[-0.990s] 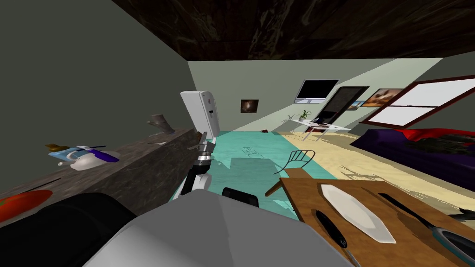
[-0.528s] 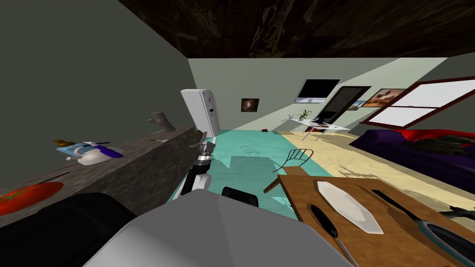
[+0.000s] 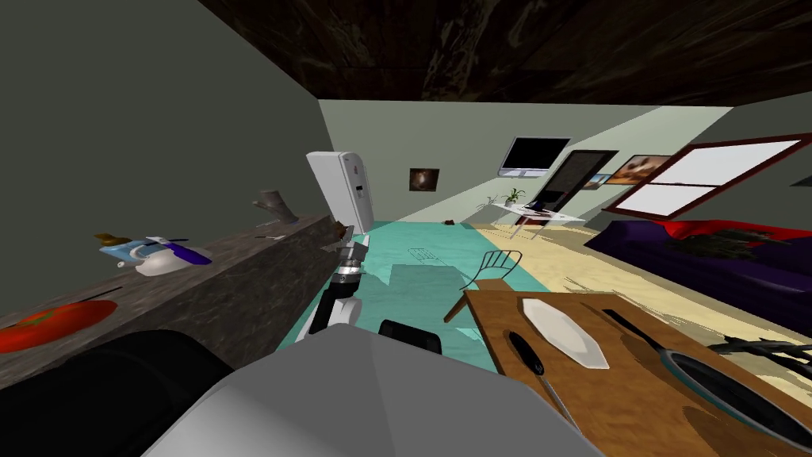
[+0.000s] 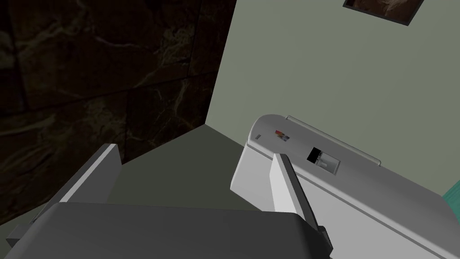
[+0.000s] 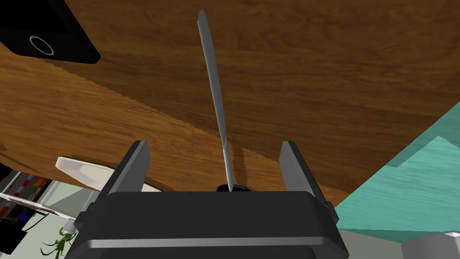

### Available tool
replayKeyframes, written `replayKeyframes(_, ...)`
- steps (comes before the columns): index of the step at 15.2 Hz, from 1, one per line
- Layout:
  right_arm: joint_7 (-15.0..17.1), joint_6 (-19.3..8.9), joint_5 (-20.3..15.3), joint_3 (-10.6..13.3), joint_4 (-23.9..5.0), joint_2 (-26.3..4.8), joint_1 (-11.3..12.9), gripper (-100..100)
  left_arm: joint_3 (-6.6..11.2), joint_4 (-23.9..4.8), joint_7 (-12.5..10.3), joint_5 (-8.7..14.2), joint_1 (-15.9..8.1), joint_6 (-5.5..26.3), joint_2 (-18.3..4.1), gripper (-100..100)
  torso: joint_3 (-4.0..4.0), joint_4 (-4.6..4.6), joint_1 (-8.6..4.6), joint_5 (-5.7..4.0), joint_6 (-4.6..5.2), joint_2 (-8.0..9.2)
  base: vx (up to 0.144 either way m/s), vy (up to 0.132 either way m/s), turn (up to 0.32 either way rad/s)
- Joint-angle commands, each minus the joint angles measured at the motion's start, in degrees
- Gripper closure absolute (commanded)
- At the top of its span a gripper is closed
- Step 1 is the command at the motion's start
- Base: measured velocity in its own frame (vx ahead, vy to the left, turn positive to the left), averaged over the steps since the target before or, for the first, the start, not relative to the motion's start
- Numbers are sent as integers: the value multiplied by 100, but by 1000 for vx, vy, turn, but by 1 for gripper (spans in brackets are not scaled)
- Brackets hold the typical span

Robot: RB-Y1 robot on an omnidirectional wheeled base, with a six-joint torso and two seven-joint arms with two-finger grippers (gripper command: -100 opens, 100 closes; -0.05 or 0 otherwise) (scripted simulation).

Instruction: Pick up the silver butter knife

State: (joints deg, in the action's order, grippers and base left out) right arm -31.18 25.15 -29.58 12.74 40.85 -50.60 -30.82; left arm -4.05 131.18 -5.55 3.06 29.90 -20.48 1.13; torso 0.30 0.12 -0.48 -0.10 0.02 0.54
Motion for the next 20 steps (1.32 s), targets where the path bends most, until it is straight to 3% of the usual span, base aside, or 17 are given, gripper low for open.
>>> replayKeyframes(1,9,124,-34,107,163,2,144,-100,0,0,0,0,0,0,0,0,0,0,0,0,0,0,-123,-144,-40)
replayKeyframes(8,-133,307,-113,317,378,86,474,-100,-1,0,0,0,1,0,1,0,-13,-5,31,6,-1,-24,-56,-82,-21)
replayKeyframes(9,-70,222,-96,274,381,59,381,-100,-1,0,0,0,1,0,1,0,-14,-5,31,6,-2,-25,-26,-44,0)
replayKeyframes(12,-168,-10,-158,358,273,366,565,-100,-1,0,0,0,1,0,1,0,-23,-8,39,8,-3,-41,12,-60,62)
replayKeyframes(13,-130,76,-143,342,290,279,532,-100,-1,0,0,0,1,0,1,0,-25,-9,35,7,-2,-44,8,-46,30)
replayKeyframes(14,-93,178,-115,306,361,129,441,100,-1,0,0,0,1,0,1,0,-25,-10,40,9,-1,-44,3,8,-60)
replayKeyframes(16,-136,171,-127,312,250,194,519,100,-2,0,0,0,1,0,2,0,-22,-9,72,16,3,-39,-6,46,-64)
replayKeyframes(17,-115,217,-82,215,276,18,472,-100,-2,0,0,0,1,0,2,0,-22,-8,70,18,1,-39,8,40,6)
replayKeyframes(20,-93,209,-31,110,267,-186,335,-100,-2,0,0,0,1,0,2,0,-31,-11,65,14,-3,-56,35,81,28)
